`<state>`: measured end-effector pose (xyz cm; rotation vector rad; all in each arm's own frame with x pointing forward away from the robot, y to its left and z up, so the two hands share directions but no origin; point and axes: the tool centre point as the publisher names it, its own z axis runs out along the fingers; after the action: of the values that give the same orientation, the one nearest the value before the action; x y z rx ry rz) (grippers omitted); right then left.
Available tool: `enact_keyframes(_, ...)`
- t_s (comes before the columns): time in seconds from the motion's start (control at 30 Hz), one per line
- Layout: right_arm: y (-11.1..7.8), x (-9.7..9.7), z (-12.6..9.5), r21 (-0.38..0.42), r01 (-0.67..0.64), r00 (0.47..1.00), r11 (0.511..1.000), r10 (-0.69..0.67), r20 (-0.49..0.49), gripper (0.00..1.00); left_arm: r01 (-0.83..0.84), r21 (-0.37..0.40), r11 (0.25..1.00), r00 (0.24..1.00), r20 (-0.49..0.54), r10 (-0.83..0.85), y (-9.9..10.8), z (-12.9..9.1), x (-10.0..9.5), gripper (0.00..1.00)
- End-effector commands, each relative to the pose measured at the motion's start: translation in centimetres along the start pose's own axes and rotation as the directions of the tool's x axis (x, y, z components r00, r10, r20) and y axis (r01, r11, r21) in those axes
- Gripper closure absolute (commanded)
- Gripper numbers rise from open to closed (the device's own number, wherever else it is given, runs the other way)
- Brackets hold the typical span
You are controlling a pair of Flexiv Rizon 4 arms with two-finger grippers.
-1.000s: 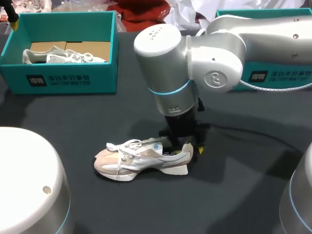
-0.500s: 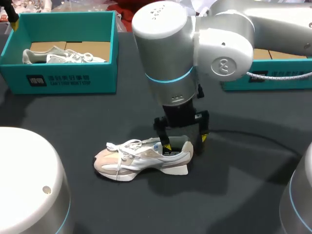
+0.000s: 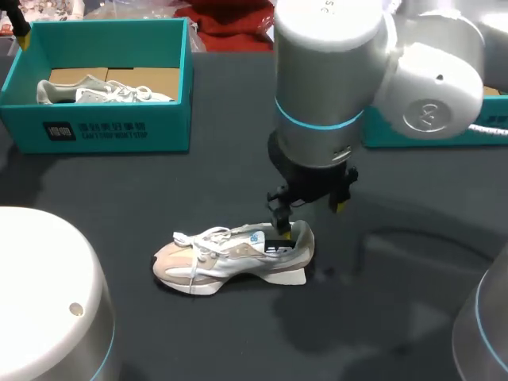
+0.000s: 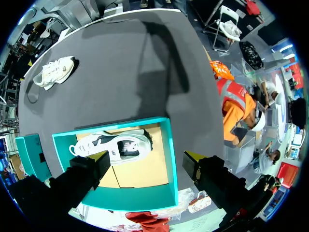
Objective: Take the shoe out of the shoebox, open the shoe tongue, remove and reinsert the insole, then place the shoe into the shoebox
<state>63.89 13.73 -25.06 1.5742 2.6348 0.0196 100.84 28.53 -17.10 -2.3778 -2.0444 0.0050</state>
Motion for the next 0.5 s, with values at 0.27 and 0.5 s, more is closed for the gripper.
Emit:
enact_keyframes(0.27,-3.5,-3.7,-0.8,-0.360,0.149,0.928,0.921,-0.256,-0.271,0.00,-0.002,0.000,1.000,1.000,-0.002,0.002,0.0,0.0,0.0,0.00)
enact_keyframes(0.5,-4.5,-4.1,-0.6,-0.505,0.298,0.823,0.810,-0.486,-0.294,0.00,-0.002,0.000,1.000,1.000,-0.002,0.002,0.0,0.0,0.0,0.00)
